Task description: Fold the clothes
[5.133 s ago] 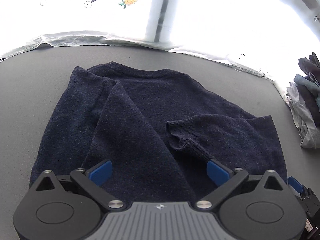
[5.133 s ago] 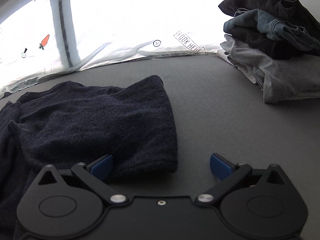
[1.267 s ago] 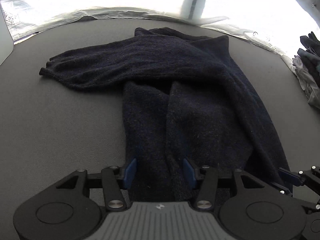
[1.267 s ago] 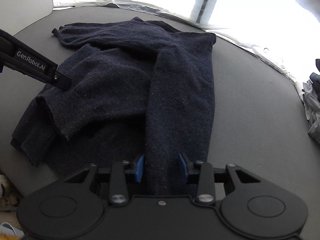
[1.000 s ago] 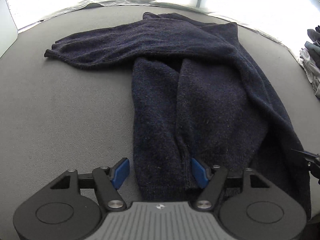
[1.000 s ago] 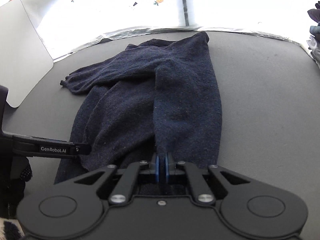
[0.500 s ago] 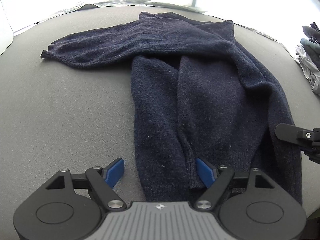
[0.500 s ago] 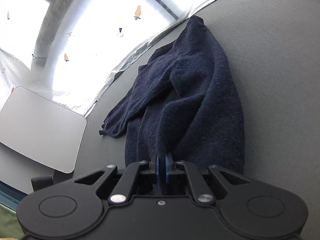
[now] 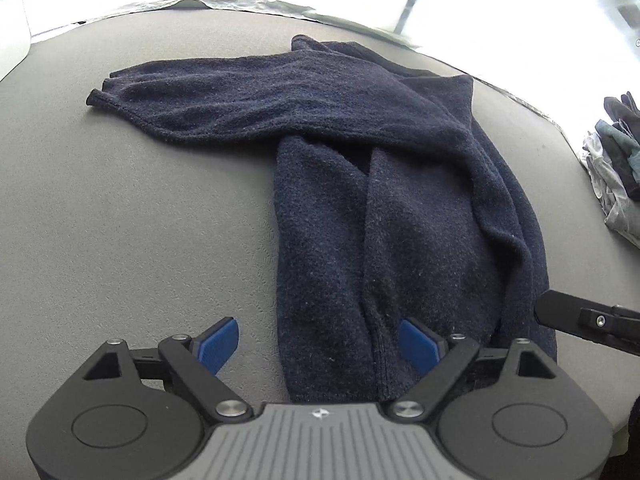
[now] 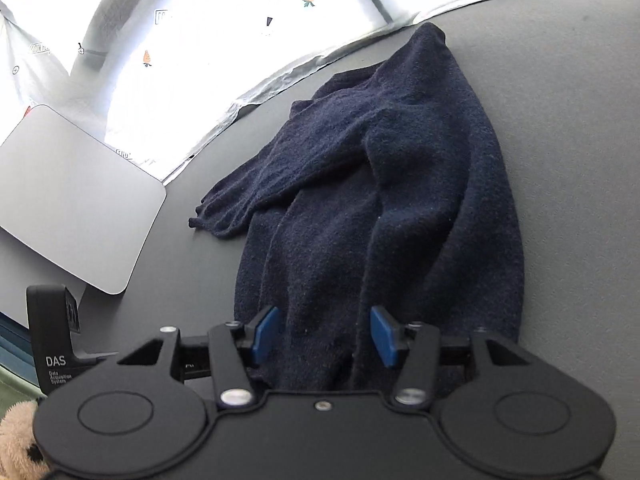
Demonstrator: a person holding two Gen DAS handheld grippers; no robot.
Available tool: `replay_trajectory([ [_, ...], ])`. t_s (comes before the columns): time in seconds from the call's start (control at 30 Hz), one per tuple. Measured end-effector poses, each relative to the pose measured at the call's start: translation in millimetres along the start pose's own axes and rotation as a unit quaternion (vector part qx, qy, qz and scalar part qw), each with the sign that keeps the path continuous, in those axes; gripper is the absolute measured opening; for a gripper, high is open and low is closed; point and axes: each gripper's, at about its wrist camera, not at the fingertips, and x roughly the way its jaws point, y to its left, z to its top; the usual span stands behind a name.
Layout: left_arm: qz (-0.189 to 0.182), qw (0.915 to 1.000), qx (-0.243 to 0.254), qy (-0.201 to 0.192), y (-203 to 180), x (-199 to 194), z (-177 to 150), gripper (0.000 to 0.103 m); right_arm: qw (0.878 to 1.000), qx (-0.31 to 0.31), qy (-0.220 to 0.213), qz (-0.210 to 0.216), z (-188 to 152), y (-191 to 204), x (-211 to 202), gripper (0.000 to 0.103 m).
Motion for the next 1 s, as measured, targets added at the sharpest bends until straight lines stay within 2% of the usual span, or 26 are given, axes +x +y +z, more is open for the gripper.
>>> replay_trajectory([
  [0.07, 0.018, 0.999, -0.029, -0.029, 13.6, -5.8, 13.3, 0.088, 0.999, -0.025, -0.021, -0.004, 15.5, 3.5, -5.9, 0.056],
  [0.17, 0.046, 0.9941, -0.083, -0.053, 41.8, -1.0, 36.9, 0.088, 0.998, -0.032, -0.042, -0.038, 43.5, -5.4, 2.0, 0.056],
  [0.33, 0.112, 0.9803, -0.15, -0.064, 98.1, 21.1, 69.4, 0.088, 0.994, -0.005, -0.066, -0.081, 94.7, -32.8, 24.7, 0.056],
  [0.43, 0.137, 0.9715, -0.182, -0.066, 126.1, 33.8, 89.2, 0.088, 0.992, 0.002, -0.078, -0.1, 127.8, -47.7, 42.6, 0.056],
  [0.63, 0.164, 0.9626, -0.202, -0.075, 156.2, 67.9, 124.0, 0.089, 0.989, 0.004, -0.078, -0.129, 204.2, -76.8, 106.2, 0.056],
  [0.77, 0.193, 0.9575, -0.195, -0.089, 158.1, 86.6, 142.5, 0.087, 0.987, 0.012, -0.057, -0.148, 238.2, -95.2, 155.3, 0.055],
  [0.8, 0.198, 0.9544, -0.201, -0.099, 158.5, 89.1, 144.9, 0.086, 0.987, 0.017, -0.048, -0.155, 243.2, -100.1, 165.5, 0.054],
  [0.83, 0.205, 0.9499, -0.209, -0.11, 159.1, 91.0, 146.3, 0.085, 0.986, 0.021, -0.04, -0.163, 246.4, -104.1, 176.0, 0.045],
  [0.87, 0.213, 0.9461, -0.213, -0.118, 159.0, 92.0, 148.0, 0.081, 0.985, 0.018, -0.04, -0.169, 248.6, -106.3, 184.6, 0.028],
  [0.9, 0.222, 0.9427, -0.215, -0.126, 158.3, 92.6, 150.0, 0.062, 0.985, 0.009, -0.044, -0.169, 250.4, -105.0, 188.0, 0.019],
  [0.93, 0.23, 0.9397, -0.216, -0.131, 158.0, 92.8, 152.0, 0.052, 0.984, 0.0, -0.05, -0.169, 252.3, -103.1, 190.6, 0.011],
  [0.97, 0.235, 0.9365, -0.222, -0.135, 159.8, 92.0, 153.4, 0.027, 0.984, -0.01, -0.055, -0.169, 254.2, -101.2, 193.1, 0.009],
  [1.0, 0.238, 0.9327, -0.232, -0.14, 162.6, 90.4, 154.3, 0.008, 0.985, -0.014, -0.067, -0.16, 255.5, -100.0, 191.7, 0.009],
])
